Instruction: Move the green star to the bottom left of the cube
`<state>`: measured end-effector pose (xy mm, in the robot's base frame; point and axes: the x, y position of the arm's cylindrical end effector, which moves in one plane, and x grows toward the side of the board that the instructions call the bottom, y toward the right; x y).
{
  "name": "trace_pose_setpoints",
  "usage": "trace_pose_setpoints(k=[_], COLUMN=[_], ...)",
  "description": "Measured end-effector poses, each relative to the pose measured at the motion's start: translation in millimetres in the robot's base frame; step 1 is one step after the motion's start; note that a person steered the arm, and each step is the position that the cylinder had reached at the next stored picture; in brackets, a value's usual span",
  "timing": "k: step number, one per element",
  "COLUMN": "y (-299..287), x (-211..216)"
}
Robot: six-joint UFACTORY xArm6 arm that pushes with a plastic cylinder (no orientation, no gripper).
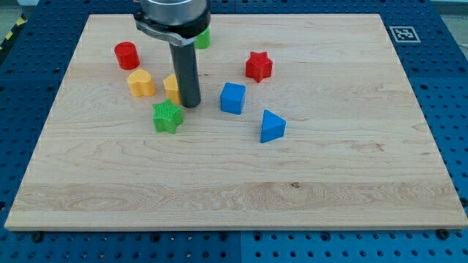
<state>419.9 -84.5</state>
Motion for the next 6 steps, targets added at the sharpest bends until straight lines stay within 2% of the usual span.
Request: trace_pose_setpoints(k=[2,3,4,5,6], y=[-59.7,-47.4,-6.3,-9.3,-40.3], x=[8.3,34.9,38.1,39.7,42.2])
